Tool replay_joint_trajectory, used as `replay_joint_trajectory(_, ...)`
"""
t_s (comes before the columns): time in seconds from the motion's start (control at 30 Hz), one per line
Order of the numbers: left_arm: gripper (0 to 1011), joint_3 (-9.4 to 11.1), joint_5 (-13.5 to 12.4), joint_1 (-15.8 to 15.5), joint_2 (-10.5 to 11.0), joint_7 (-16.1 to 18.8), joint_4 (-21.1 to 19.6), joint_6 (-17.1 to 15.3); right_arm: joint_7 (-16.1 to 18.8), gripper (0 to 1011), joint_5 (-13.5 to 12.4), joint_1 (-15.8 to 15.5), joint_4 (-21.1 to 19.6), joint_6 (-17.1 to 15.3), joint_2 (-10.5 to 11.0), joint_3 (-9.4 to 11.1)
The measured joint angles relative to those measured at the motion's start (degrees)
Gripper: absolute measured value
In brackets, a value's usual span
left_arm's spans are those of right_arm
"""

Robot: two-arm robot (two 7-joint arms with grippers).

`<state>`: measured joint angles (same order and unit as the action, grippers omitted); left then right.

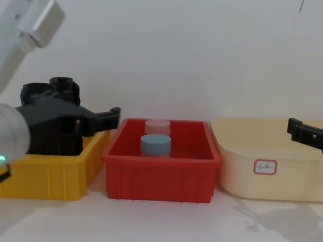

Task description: Pick up the garbage bag with the one hand and transfer it to the other hand.

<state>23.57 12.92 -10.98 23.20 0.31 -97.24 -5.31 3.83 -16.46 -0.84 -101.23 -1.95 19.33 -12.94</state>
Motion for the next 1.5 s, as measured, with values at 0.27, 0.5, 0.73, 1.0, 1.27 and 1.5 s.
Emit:
replay_joint_trajectory(0.27, 1001, -4.8, 3.1, 4.1, 2.0, 1.2, -5.5, -5.0, 0.0, 1001, 0.0, 0.0, 0.0, 0.0, 0.0, 0.0)
replay_joint_trajectory(0.5, 1001, -8.1, 5.0, 5.9, 3.0, 1.8, -7.9, -8.0, 0.0, 1001, 0.0, 0.0, 0.0, 0.0, 0.0, 0.0)
replay_joint_trajectory(0.73, 1001, -10.1, 6.0, 5.4, 2.8, 2.2, -7.6, -9.9, 0.0, 1001, 0.0, 0.0, 0.0, 0.0, 0.0, 0.0)
replay_joint_trajectory(1.0, 1001, -10.8, 6.1, 3.1, 1.9, 2.3, -4.6, -10.1, 0.0, 1001, 0.0, 0.0, 0.0, 0.0, 0.0, 0.0)
replay_joint_trajectory(1.27, 1001, -11.0, 5.6, 0.1, 0.6, 2.3, -0.5, -9.1, 0.0, 1001, 0.0, 0.0, 0.0, 0.0, 0.0, 0.0)
replay_joint_trajectory(1.5, 1001, -10.4, 5.1, -3.0, -0.9, 1.4, 3.8, -7.6, 0.0, 1001, 0.0, 0.0, 0.0, 0.0, 0.0, 0.0)
